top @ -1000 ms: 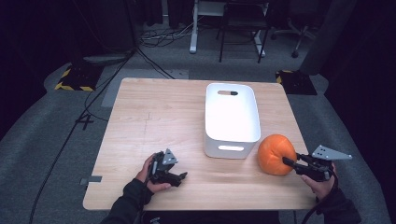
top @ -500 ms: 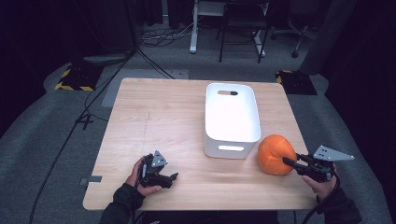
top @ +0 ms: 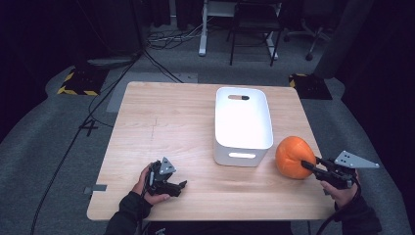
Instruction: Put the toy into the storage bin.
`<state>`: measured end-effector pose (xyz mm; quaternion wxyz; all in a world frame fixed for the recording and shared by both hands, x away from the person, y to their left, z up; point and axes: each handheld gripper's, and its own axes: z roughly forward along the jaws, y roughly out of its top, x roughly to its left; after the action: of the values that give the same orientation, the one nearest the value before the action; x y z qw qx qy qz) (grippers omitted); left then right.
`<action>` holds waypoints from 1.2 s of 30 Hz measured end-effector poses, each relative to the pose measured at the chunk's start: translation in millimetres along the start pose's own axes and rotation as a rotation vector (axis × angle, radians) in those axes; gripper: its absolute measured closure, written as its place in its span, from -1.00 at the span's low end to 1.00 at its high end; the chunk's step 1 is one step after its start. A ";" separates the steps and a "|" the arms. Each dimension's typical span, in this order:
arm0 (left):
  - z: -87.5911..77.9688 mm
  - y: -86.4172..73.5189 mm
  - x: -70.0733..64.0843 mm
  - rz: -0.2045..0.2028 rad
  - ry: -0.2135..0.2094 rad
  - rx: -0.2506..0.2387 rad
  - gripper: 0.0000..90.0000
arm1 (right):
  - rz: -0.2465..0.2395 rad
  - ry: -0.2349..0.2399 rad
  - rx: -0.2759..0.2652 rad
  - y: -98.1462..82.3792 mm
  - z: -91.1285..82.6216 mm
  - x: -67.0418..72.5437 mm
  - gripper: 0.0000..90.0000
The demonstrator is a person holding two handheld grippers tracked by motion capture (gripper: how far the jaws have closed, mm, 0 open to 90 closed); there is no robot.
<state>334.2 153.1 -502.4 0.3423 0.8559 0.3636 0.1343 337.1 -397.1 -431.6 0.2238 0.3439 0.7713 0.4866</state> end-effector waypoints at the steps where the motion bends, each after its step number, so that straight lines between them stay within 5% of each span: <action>1: 0.2 0.0 -0.1 -0.002 -0.002 0.000 -0.66 | -0.010 -0.006 -0.006 0.1 -0.6 -0.9 0.43; 36: 0.2 0.0 -0.1 -0.004 0.000 0.001 -0.66 | -0.070 -0.066 -0.112 73.7 4.5 -9.6 0.41</action>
<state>334.2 152.9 -502.5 0.3421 0.8554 0.3653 0.1334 369.6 -380.2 -366.8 0.2847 0.3194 0.7467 0.5092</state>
